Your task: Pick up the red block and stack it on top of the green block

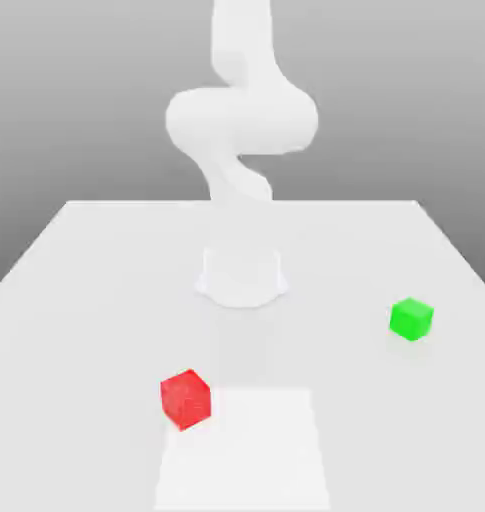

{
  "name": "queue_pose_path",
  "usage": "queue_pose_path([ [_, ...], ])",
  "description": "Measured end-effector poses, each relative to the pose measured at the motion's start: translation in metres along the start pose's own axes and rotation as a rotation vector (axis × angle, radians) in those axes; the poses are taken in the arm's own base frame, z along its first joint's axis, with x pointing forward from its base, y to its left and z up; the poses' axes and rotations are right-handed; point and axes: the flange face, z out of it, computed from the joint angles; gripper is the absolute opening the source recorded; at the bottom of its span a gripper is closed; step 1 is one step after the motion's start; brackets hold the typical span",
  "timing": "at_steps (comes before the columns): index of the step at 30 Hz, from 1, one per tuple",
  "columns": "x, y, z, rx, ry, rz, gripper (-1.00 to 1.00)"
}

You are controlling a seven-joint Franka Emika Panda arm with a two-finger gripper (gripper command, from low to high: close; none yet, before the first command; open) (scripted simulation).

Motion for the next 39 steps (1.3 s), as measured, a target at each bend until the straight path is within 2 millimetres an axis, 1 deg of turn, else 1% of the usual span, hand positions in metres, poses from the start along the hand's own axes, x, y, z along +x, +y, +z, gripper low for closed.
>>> queue_pose_path([
  [2,-0.006,0.015,0.053,-0.076,-0.028,0.077,0.0],
  [4,-0.013,0.035,0.101,-0.15,-0.055,0.155,0.0],
  [6,-0.023,0.06,0.145,-0.222,-0.079,0.234,0.0],
  [9,-0.042,0.105,0.205,-0.332,-0.115,0.356,0.0],
  [11,-0.059,0.139,0.239,-0.407,-0.138,0.443,0.0],
  [13,-0.08,0.177,0.27,-0.485,-0.162,0.535,0.0],
  [15,-0.105,0.217,0.296,-0.568,-0.187,0.634,0.0],
  [17,-0.137,0.261,0.317,-0.659,-0.214,0.743,0.0],
  [18,-0.146,0.275,0.325,-0.682,-0.219,0.775,0.0],
  [19,-0.153,0.282,0.332,-0.693,-0.222,0.786,0.0],
  [24,-0.176,0.308,0.366,-0.705,-0.224,0.801,0.0],
  [25,-0.18,0.313,0.371,-0.705,-0.225,0.801,-1.0],
  [32,-0.181,0.314,0.373,-0.704,-0.224,0.801,-1.0],
  [35,-0.17,0.302,0.357,-0.704,-0.223,0.802,-1.0],
  [39,-0.157,0.286,0.331,-0.705,-0.224,0.799,-1.0],
])
